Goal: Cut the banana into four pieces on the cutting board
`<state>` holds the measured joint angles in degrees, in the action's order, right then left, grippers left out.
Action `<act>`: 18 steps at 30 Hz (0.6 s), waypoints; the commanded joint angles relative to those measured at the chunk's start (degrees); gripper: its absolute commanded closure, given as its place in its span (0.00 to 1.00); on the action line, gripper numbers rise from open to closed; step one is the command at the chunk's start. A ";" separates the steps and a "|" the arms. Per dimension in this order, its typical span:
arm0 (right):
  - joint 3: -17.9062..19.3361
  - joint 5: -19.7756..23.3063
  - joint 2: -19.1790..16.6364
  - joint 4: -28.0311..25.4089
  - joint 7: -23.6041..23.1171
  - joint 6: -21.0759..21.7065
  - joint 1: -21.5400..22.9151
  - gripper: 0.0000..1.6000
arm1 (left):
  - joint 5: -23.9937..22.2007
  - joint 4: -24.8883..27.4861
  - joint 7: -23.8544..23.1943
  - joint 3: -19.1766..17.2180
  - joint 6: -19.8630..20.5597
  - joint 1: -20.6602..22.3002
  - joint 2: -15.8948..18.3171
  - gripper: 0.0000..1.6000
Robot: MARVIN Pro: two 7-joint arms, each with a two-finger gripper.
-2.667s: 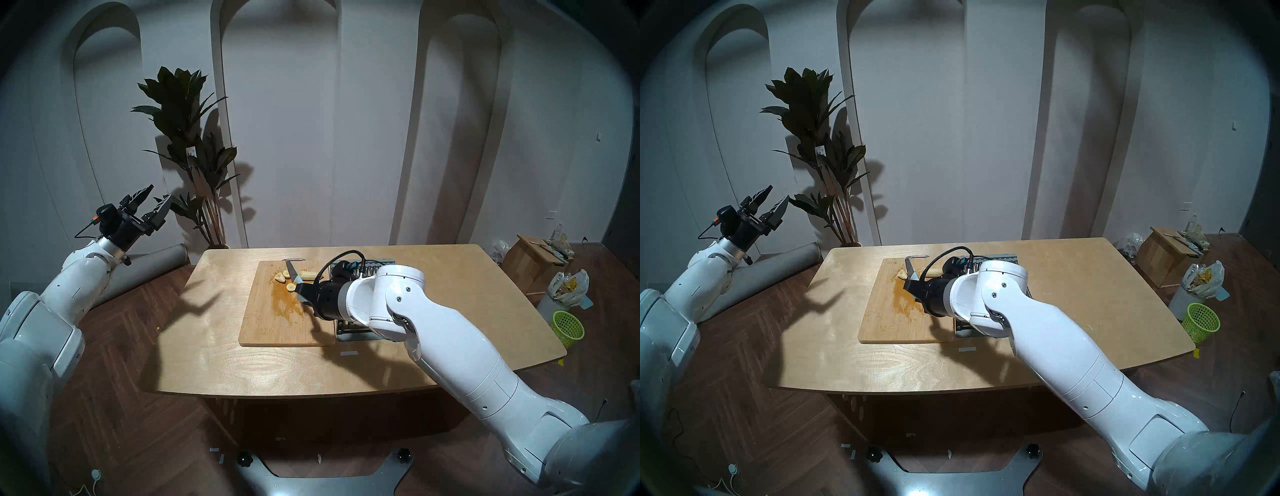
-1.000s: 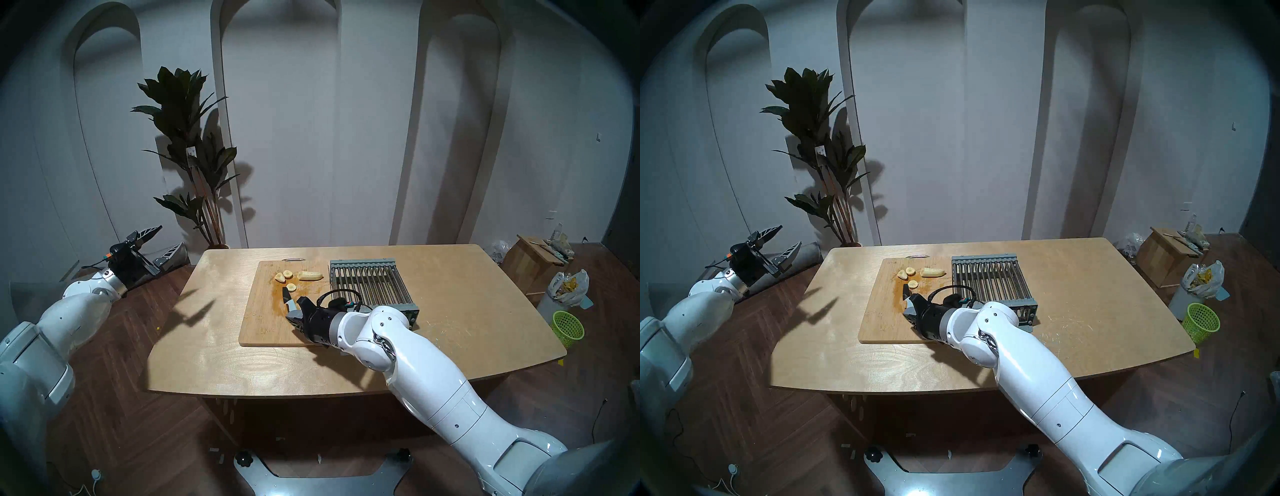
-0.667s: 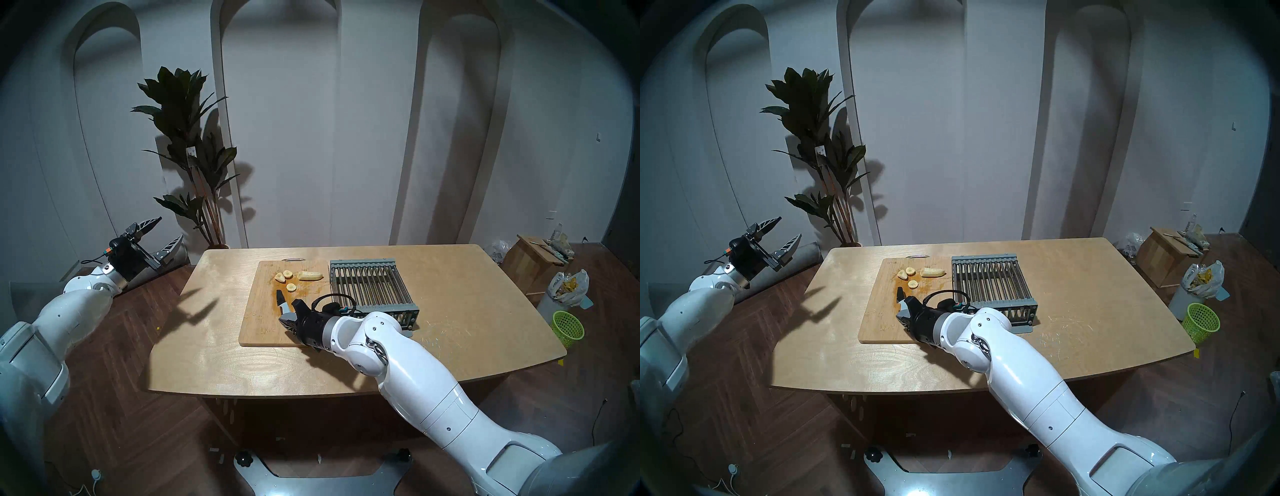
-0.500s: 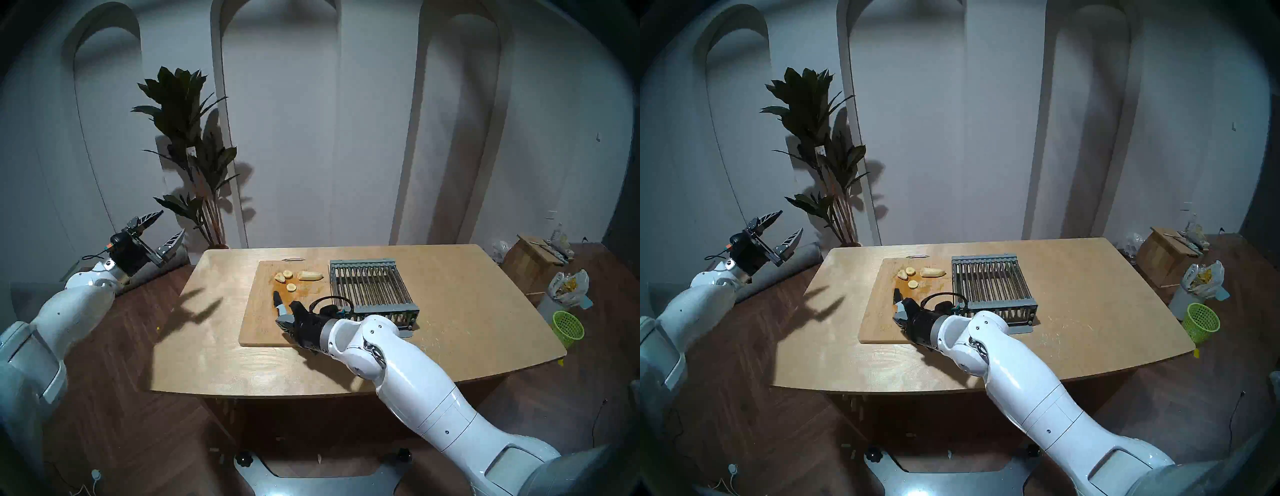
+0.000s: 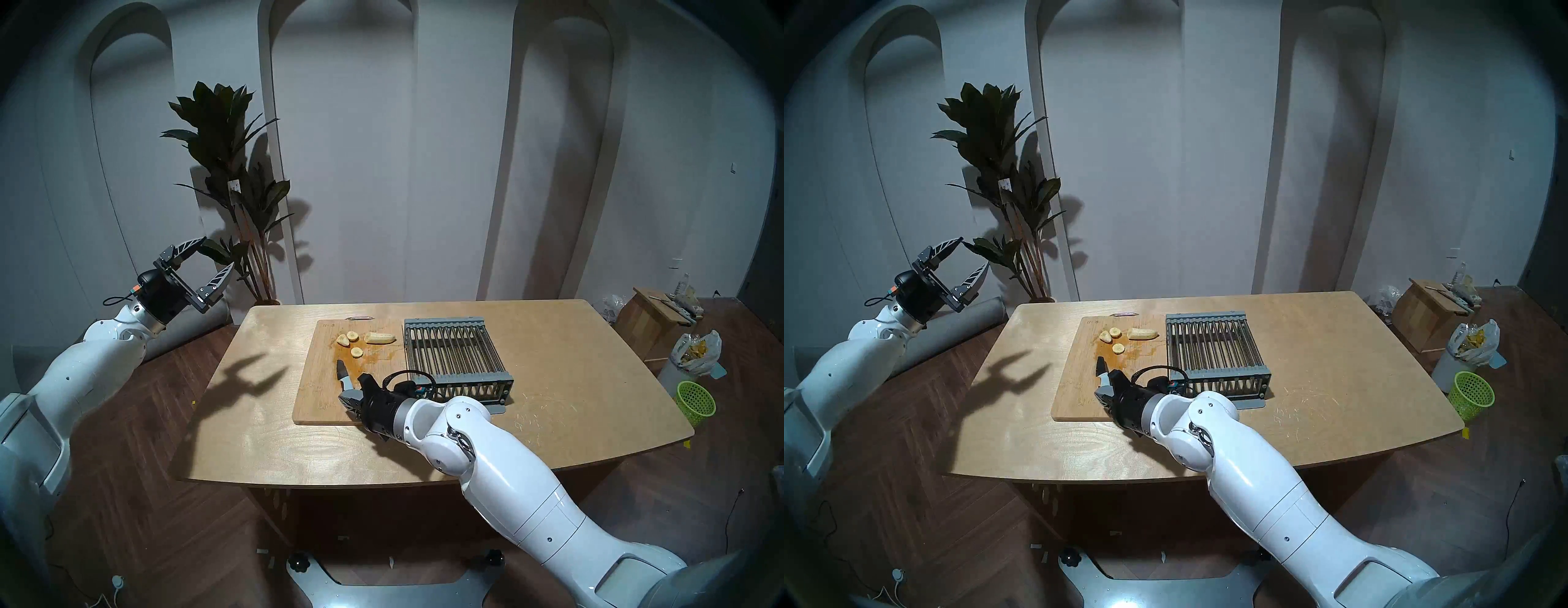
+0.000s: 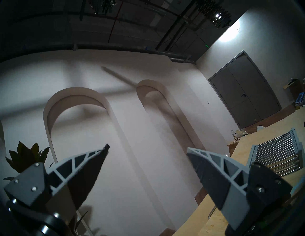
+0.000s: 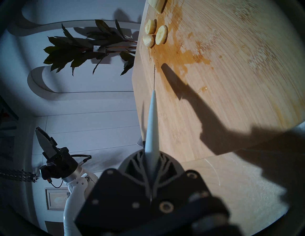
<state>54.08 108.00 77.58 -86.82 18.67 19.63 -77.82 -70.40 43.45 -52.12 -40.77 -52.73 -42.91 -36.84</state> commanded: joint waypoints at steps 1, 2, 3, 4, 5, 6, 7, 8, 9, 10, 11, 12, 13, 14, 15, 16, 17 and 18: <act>0.62 0.20 0.11 -2.02 -1.20 -0.50 -0.39 1.00 | 0.45 5.78 -0.07 -0.59 -1.58 -0.41 3.17 0.00; 0.62 0.15 0.08 -2.12 -1.19 -0.53 -0.45 0.78 | 0.56 6.48 0.13 -0.60 -1.70 -0.53 3.49 0.00; 0.67 0.20 0.11 -2.23 -1.22 -0.60 -0.57 0.30 | 0.68 7.28 0.38 -0.61 -1.82 -0.70 3.87 0.00; 0.71 0.25 0.13 -2.33 -1.28 -0.66 -0.68 0.34 | 0.78 7.96 0.57 -0.63 -1.94 -0.82 4.22 0.00; 0.73 0.27 0.14 -2.44 -1.31 -0.73 -0.78 0.38 | 0.89 8.75 0.82 -0.64 -2.05 -0.99 4.62 0.00; 0.74 0.27 0.13 -2.55 -1.27 -0.81 -0.87 0.36 | 1.00 9.54 1.05 -0.67 -2.16 -1.14 5.04 0.00; 0.80 0.36 0.18 -2.66 -1.30 -0.88 -0.99 0.55 | 1.10 10.34 1.29 -0.68 -2.27 -1.33 5.47 0.00; 0.80 0.40 0.20 -2.74 -1.29 -0.92 -1.10 0.59 | 1.22 11.10 1.50 -0.70 -2.27 -1.49 5.89 0.00; 0.80 0.40 0.20 -2.74 -1.29 -0.92 -1.10 0.59 | 1.22 11.10 1.50 -0.70 -2.27 -1.49 5.89 0.00; 0.80 0.41 0.22 -2.91 -1.35 -1.03 -1.29 0.60 | 1.41 12.54 1.91 -0.73 -2.27 -1.83 6.71 0.00; 0.78 0.40 0.22 -3.05 -1.34 -1.09 -1.38 0.57 | 1.53 13.45 2.14 -0.76 -2.27 -2.05 7.22 0.00; 0.78 0.40 0.22 -3.05 -1.34 -1.09 -1.38 0.57 | 1.53 13.45 2.14 -0.76 -2.27 -2.05 7.22 0.00; 0.78 0.45 0.29 -3.44 -1.40 -1.18 -1.54 0.00 | 1.73 15.16 2.54 -0.79 -2.27 -2.46 8.21 0.00; 0.79 0.47 0.32 -3.63 -1.40 -1.25 -1.62 0.00 | 1.82 15.96 2.70 -0.80 -2.27 -2.68 8.68 0.00; 0.82 0.52 0.35 -3.78 -1.42 -1.33 -1.70 0.00 | 1.90 16.71 2.85 -0.80 -2.27 -2.90 9.12 0.00; 0.86 0.61 0.38 -3.93 -1.41 -1.40 -1.82 0.00 | 1.99 17.65 3.01 -0.80 -2.27 -3.18 9.66 0.00; 0.89 0.59 0.34 -4.04 -1.35 -1.47 -1.85 0.00 | 2.05 18.27 3.12 -0.80 -2.27 -3.36 10.02 0.00; 0.95 0.59 0.27 -4.17 -1.31 -1.57 -1.89 0.00 | 2.09 19.13 3.22 -0.79 -2.27 -3.60 10.44 0.00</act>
<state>54.81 108.48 77.42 -88.52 18.02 18.27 -79.87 -68.32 57.38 -49.64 -40.72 -54.69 -45.70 -30.61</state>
